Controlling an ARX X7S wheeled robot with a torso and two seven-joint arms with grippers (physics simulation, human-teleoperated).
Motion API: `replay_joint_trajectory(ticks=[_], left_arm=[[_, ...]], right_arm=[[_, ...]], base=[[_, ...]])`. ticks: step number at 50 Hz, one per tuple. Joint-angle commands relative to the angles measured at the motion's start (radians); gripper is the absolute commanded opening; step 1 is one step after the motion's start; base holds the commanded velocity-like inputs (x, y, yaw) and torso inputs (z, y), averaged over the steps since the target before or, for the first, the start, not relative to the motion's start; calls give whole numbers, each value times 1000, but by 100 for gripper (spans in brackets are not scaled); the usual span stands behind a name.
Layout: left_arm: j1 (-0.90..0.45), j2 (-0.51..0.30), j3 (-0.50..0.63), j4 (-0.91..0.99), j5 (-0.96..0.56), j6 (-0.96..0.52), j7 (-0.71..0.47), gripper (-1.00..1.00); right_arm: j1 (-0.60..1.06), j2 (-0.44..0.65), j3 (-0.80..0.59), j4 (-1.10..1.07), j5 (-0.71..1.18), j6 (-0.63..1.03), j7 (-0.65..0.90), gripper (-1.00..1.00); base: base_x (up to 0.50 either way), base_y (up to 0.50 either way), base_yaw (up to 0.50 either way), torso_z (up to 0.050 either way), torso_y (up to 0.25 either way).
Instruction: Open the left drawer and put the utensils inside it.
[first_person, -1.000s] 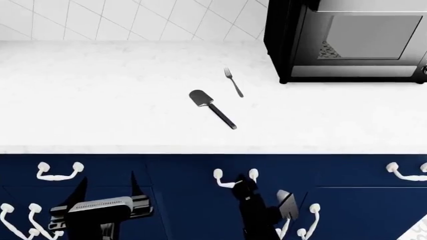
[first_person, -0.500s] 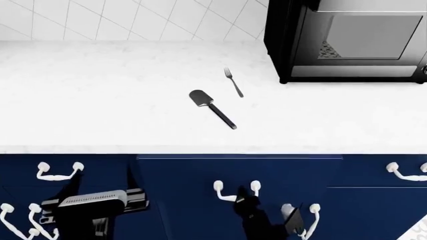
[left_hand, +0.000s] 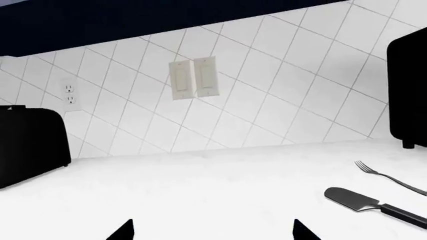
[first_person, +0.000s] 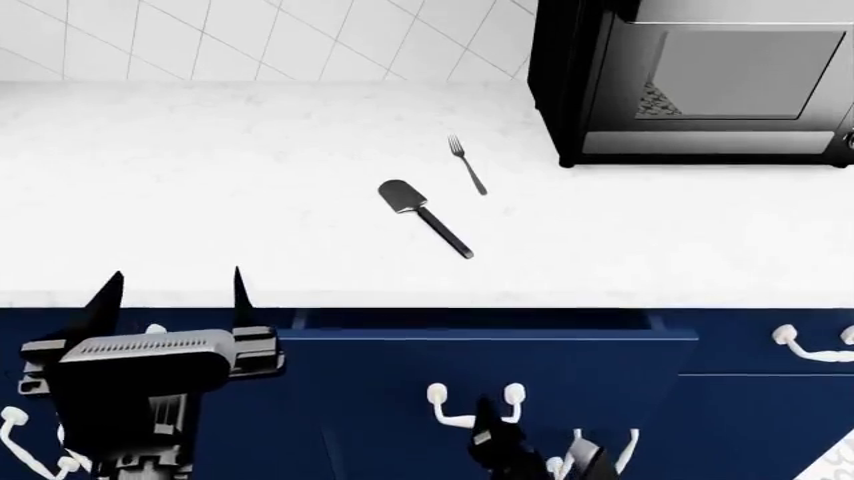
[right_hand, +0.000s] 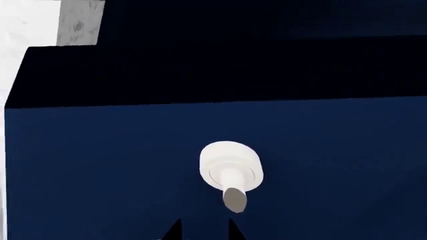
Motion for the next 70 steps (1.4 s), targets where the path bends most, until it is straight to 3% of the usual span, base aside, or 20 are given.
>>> replay_joint_trajectory(ticks=[1, 13, 43, 57, 58, 70], left_arm=[[-26, -22, -13, 81, -15, -81, -15, 100], [-32, -26, -8, 102, -17, -101, -23, 100], [-32, -32, -2, 125, -25, -118, -37, 100], [-32, -37, 5, 147, -25, -131, -46, 100], [-29, -38, 5, 151, -24, -131, -47, 100], [-28, -41, 5, 143, -24, -123, -49, 100]], right_arm=[[-61, 26, 17, -28, -126, -42, -42, -100], [-168, 69, 97, -127, -313, -67, -64, -100], [-374, 115, 177, -156, -441, -43, -198, -100], [-444, 138, 226, -179, -537, -50, -153, -100], [-451, 141, 245, -183, -502, -17, -202, 100], [-474, 138, 265, -177, -519, -8, -161, 100]], base=[[0, 0, 0, 0, 0], [0, 0, -1, 1, 2], [0, 0, 0, 0, 1], [0, 0, 0, 1, 1], [0, 0, 0, 0, 0], [0, 0, 0, 0, 0]])
